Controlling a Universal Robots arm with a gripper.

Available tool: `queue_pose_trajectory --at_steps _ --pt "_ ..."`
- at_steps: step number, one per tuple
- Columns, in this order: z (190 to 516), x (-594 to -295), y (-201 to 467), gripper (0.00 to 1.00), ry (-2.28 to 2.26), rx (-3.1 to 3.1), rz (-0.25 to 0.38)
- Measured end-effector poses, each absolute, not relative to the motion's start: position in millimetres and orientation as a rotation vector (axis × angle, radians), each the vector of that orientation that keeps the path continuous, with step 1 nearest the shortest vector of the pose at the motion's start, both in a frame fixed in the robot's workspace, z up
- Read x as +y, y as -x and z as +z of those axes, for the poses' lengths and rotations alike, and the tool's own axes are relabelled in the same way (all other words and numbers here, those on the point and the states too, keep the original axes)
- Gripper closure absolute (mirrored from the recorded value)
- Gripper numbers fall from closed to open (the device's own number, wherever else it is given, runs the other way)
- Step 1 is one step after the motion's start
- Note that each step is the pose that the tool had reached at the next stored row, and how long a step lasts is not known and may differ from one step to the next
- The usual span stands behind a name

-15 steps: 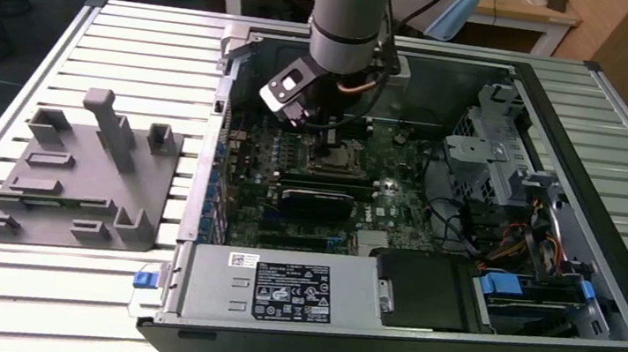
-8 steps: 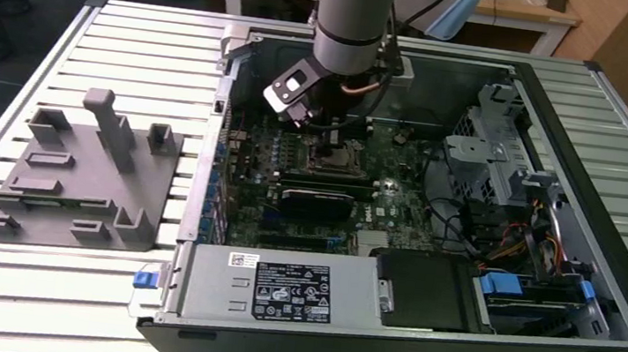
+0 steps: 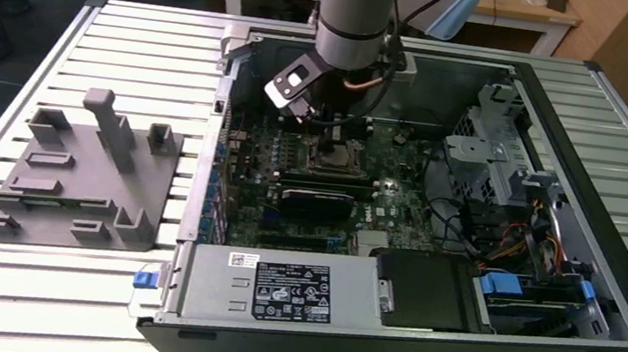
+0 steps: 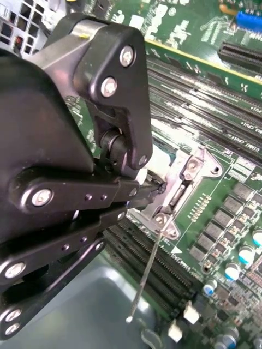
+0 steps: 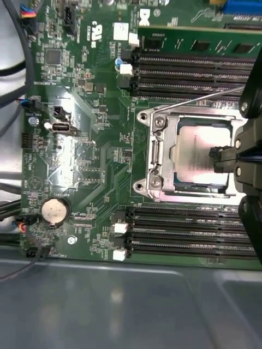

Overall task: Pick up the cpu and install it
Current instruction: 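Close the cpu cover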

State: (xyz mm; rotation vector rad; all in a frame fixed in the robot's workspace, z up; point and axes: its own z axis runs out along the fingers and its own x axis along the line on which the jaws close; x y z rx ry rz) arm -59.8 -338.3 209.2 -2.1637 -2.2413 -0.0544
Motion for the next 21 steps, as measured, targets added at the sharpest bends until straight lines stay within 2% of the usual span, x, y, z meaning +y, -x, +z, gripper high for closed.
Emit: queue_pose_trajectory --at_steps 4,21 --pt "218.3 -338.4 59.9 0.89 2.164 -2.241 -0.054" --pt "217.7 -340.6 42.2 0.89 2.164 -2.241 -0.054"
